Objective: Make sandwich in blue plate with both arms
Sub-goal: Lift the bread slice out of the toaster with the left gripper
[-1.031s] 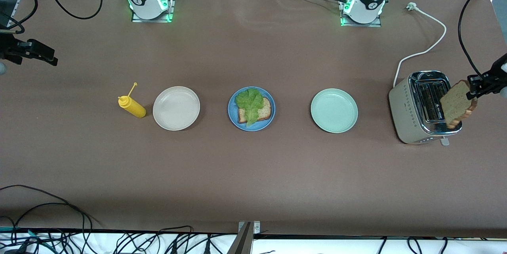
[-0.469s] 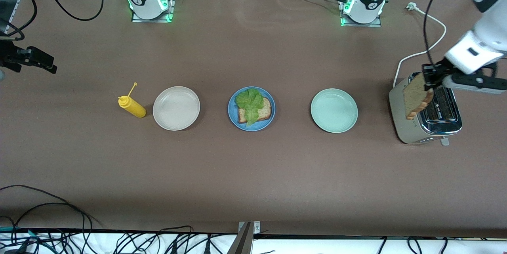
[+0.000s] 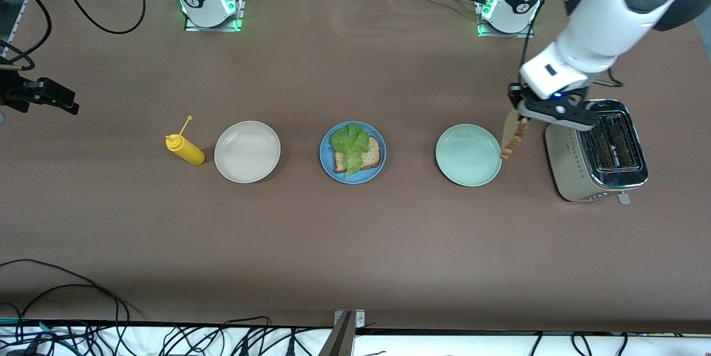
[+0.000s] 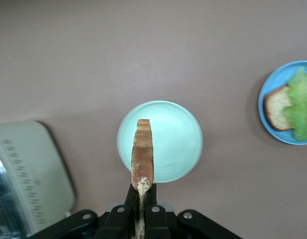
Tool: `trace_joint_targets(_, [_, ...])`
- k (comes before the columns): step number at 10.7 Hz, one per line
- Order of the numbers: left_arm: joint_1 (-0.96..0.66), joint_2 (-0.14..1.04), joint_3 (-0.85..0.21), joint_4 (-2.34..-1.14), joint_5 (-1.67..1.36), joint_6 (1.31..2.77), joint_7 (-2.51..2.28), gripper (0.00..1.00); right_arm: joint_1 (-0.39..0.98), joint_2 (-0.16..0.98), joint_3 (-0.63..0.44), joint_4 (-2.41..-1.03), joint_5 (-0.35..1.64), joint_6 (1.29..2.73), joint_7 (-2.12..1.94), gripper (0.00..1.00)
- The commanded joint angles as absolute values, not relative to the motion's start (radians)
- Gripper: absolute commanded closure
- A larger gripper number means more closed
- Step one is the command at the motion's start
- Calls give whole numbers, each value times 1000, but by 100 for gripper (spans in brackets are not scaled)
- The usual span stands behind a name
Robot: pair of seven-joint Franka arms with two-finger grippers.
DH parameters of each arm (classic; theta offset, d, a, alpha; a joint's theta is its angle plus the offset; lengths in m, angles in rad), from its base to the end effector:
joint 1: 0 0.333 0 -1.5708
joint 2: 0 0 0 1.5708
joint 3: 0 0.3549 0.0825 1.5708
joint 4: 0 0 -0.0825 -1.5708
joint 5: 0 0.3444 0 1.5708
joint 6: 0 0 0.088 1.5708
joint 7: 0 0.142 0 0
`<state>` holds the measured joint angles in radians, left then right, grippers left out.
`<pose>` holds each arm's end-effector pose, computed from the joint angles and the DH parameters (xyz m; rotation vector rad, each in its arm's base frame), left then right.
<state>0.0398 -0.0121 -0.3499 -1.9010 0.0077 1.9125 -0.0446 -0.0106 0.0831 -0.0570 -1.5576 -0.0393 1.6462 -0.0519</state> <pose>0.4977 -0.1594 0.5193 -3.1060 0.4188 -0.0384 0.5482 -0.0411 0.5968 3.0974 -0.0196 0.0046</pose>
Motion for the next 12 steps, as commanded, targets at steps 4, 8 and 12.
trace_joint_targets(4, [45, 276, -638, -1718, 2, 1928, -363, 100, -11, 98, -58, -1532, -35, 1687, -40, 0])
trace_joint_targets(8, [37, 420, -732, -1712, -52, 2136, -471, 100, -11, 97, -58, -1532, -5, 1698, 57, 0])
trace_joint_targets(12, [15, 527, -751, -1709, -233, 2322, -472, 100, -12, 91, -71, -1531, 35, 1690, 58, 0])
